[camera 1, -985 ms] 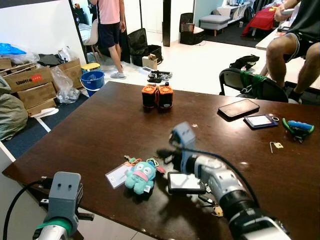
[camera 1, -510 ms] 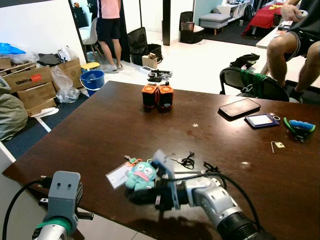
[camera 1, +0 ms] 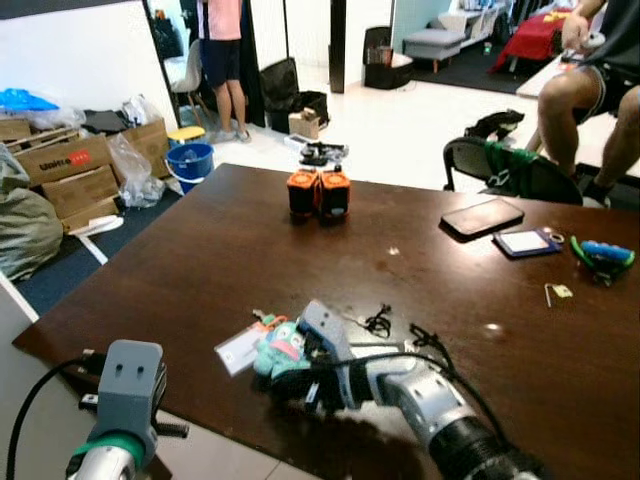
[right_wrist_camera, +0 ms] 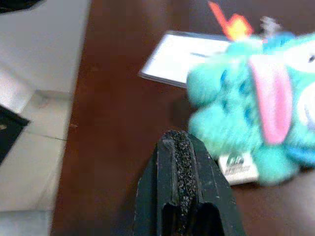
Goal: Hang keys on a hook
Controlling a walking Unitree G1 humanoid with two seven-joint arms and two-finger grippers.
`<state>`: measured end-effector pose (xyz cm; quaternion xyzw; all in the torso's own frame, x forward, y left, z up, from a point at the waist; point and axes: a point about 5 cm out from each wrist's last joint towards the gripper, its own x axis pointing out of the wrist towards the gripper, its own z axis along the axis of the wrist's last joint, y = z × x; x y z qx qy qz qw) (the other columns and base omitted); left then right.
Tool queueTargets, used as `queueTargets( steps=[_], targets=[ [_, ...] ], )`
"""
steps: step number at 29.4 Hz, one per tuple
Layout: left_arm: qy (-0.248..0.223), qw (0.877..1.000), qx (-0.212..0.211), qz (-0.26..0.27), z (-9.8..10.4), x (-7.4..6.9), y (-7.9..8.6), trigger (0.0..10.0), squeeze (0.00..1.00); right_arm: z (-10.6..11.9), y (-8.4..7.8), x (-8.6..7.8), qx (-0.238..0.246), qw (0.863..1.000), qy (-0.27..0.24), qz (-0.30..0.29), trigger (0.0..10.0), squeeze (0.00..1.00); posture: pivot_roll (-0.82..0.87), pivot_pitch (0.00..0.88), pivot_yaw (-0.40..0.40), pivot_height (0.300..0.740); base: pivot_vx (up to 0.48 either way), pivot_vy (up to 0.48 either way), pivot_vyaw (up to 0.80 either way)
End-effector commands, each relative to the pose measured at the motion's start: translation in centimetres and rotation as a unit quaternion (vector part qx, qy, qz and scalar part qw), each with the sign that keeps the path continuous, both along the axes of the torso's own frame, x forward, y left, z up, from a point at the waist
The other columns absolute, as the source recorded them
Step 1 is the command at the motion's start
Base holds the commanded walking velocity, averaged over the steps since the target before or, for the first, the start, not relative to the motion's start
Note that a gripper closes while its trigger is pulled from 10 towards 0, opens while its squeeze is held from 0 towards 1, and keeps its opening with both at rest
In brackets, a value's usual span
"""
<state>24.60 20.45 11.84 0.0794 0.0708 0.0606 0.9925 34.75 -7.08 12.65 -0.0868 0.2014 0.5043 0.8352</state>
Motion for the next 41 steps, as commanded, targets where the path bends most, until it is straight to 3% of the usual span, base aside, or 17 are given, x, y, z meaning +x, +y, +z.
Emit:
queueTargets(
  steps=[1, 10, 14, 17, 18, 21, 23, 24, 26, 27, 29, 30, 34, 36, 37, 38, 41],
  targets=[
    [0.014, 1.0, 0.006, 0.002, -0.5, -0.2, 0.2, 10.0, 0.0, -0.4, 0.2, -0.2, -0.001, 1.0, 0.01, -0.001, 0.0, 0.0, -0.02, 0.046, 0.178, 0.74, 0.0, 0.0, 0.0],
    [0.014, 1.0, 0.007, 0.001, -0.5, -0.2, 0.2, 10.0, 0.0, -0.2, -0.2, 0.1, 0.001, 1.0, 0.004, -0.017, 0.0, 0.0, -0.02, 0.045, 0.179, 0.74, 0.0, 0.0, 0.0],
    [0.014, 1.0, 0.007, 0.001, -0.5, -0.3, 0.2, 10.0, 0.0, 0.4, -0.8, 0.9, 0.017, 0.998, -0.017, -0.057, 0.0, 0.0, -0.01, 0.052, 0.18, 0.74, 0.0, 0.0, 0.0],
    [0.013, 1.0, 0.007, 0.002, -0.5, -0.3, 0.3, 10.0, 0.0, 1.5, -1.6, 2.2, 0.046, 0.991, -0.046, -0.12, 0.0, 0.0, -0.01, 0.052, 0.18, 0.74, 0.0, 0.0, 0.0],
    [0.013, 1.0, 0.006, 0.003, -0.4, -0.3, 0.2, 10.0, 0.0, 2.7, -3.4, 3.8, 0.076, 0.967, -0.067, -0.235, 0.0, 0.0, -0.01, 0.058, 0.178, 0.74, 0.0, 0.0, 0.0],
    [0.013, 1.0, 0.006, 0.003, -0.4, -0.3, 0.2, 10.0, 0.0, 3.0, -4.1, 4.2, 0.083, 0.956, -0.069, -0.272, 0.0, 0.0, -0.01, 0.058, 0.178, 0.74, 0.0, 0.0, 0.0],
    [0.013, 1.0, 0.006, 0.002, -0.5, -0.3, 0.2, 10.0, 0.0, 3.3, -5.3, 4.7, 0.095, 0.94, -0.068, -0.322, 0.0, 0.0, -0.01, 0.058, 0.178, 0.74, 0.0, 0.0, 0.0],
    [0.013, 1.0, 0.006, 0.002, -0.5, -0.3, 0.1, 10.0, 0.0, 3.4, -5.5, 4.8, 0.098, 0.935, -0.069, -0.333, 0.5, 0.0, -0.01, 0.058, 0.178, 0.74, 0.0, 0.0, 0.0],
    [0.013, 1.0, 0.006, 0.002, -0.5, -0.3, 0.1, 10.0, 0.0, 3.5, -5.9, 4.9, 0.103, 0.93, -0.07, -0.346, 0.5, 0.0, -0.01, 0.063, 0.175, 0.74, 0.0, 0.0, 0.0],
    [0.013, 1.0, 0.006, 0.003, -0.4, -0.3, 0.1, 10.0, 0.0, 3.6, -6.1, 5.0, 0.105, 0.927, -0.072, -0.353, 4.6, 0.0, -0.01, 0.063, 0.175, 0.74, 0.0, 0.0, 0.0],
    [0.013, 1.0, 0.006, 0.003, -0.4, -0.3, 0.1, 10.0, 0.0, 3.6, -6.1, 5.0, 0.105, 0.927, -0.072, -0.353, 4.6, 0.0, -0.01, 0.063, 0.175, 0.74, 0.0, 0.0, 0.0],
    [0.014, 1.0, 0.006, 0.003, -0.5, -0.4, 0.2, 10.0, 0.0, 3.6, -6.1, 4.9, 0.104, 0.928, -0.071, -0.352, 9.4, 0.0, -0.01, 0.063, 0.175, 0.74, 0.0, 0.0, 0.0],
    [0.015, 1.0, 0.007, 0.004, -0.5, -0.5, 0.3, 10.0, 0.0, 3.6, -6.0, 4.9, 0.108, 0.928, -0.073, -0.349, 10.0, 0.0, -0.01, 0.063, 0.175, 0.74, 0.0, 0.0, 0.0],
    [0.015, 1.0, 0.008, 0.006, -0.4, -0.5, 0.4, 10.0, 0.0, 4.5, -5.8, 5.2, 0.146, 0.917, -0.09, -0.359, 10.0, 0.0, 0.0, 0.065, 0.177, 0.74, 0.0, 0.0, 0.0],
    [0.014, 1.0, 0.008, 0.006, -0.4, -0.5, 0.4, 10.0, 0.0, 4.9, -5.7, 5.3, 0.16, 0.912, -0.096, -0.366, 10.0, 0.8, 0.0, 0.065, 0.177, 0.74, 0.0, 0.0, 0.0],
    [0.014, 1.0, 0.008, 0.006, -0.3, -0.4, 0.4, 10.0, 0.0, 5.1, -5.6, 5.4, 0.163, 0.911, -0.096, -0.367, 10.0, 1.0, 0.0, 0.065, 0.179, 0.74, 0.0, 0.0, 0.0],
    [0.014, 1.0, 0.007, 0.007, -0.3, -0.4, 0.5, 10.0, 0.0, 5.1, -5.4, 5.5, 0.16, 0.914, -0.091, -0.361, 10.0, 1.0, 0.0, 0.07, 0.179, 0.74, 0.0, 0.0, 0.0]
  ],
)
